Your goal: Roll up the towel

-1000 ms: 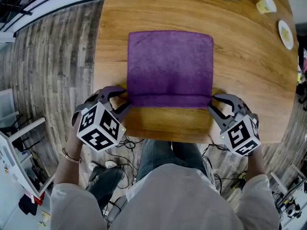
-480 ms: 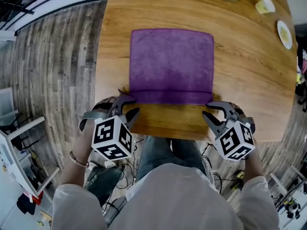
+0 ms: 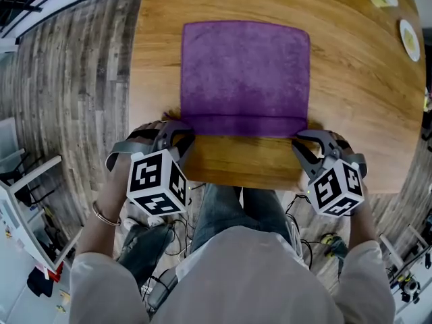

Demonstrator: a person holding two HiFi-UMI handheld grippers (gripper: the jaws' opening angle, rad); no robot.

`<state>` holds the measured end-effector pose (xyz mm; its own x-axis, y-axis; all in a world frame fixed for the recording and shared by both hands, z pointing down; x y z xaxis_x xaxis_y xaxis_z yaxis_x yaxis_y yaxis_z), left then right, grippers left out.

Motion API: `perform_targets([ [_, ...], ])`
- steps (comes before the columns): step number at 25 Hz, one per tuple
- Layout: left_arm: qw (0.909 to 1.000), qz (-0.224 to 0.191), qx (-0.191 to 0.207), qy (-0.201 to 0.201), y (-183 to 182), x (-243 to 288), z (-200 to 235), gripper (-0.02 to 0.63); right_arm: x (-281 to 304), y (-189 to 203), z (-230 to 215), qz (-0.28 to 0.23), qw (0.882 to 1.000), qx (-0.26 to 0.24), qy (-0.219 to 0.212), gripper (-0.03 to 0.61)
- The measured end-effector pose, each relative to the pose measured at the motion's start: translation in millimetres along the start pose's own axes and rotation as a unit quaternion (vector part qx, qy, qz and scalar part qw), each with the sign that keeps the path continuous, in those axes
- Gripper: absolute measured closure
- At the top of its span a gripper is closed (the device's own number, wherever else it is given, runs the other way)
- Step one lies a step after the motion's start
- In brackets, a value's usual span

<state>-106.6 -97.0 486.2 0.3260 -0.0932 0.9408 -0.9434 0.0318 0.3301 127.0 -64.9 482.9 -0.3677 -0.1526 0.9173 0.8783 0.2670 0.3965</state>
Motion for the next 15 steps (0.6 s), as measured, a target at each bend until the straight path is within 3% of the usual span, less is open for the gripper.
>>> perform_targets([
  [3, 1.0, 0.002, 0.001, 0.007, -0.3, 1.2, 3.2, 0.573, 0.9, 0.0, -4.8, -0.001, 1.0, 0.005, 0.001, 0.555],
  [15, 0.9998, 0.003, -0.015, 0.012, -0.5, -2.1, -9.7, 0.598, -1.4, 2.9, 5.4, 0.006, 0.999, 0.014, -0.036, 0.571],
])
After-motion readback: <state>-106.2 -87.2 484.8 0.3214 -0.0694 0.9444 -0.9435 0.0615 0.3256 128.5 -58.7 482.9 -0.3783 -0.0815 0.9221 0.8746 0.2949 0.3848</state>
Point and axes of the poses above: the fingertips, and each gripper's own axes: x forward along the fingers, z to its left, y out of its underside, the point moved 4 cm from there along -x, backward along the fingers, and after that the axes turned 2 degrees about -y, right-handed, at the moved point
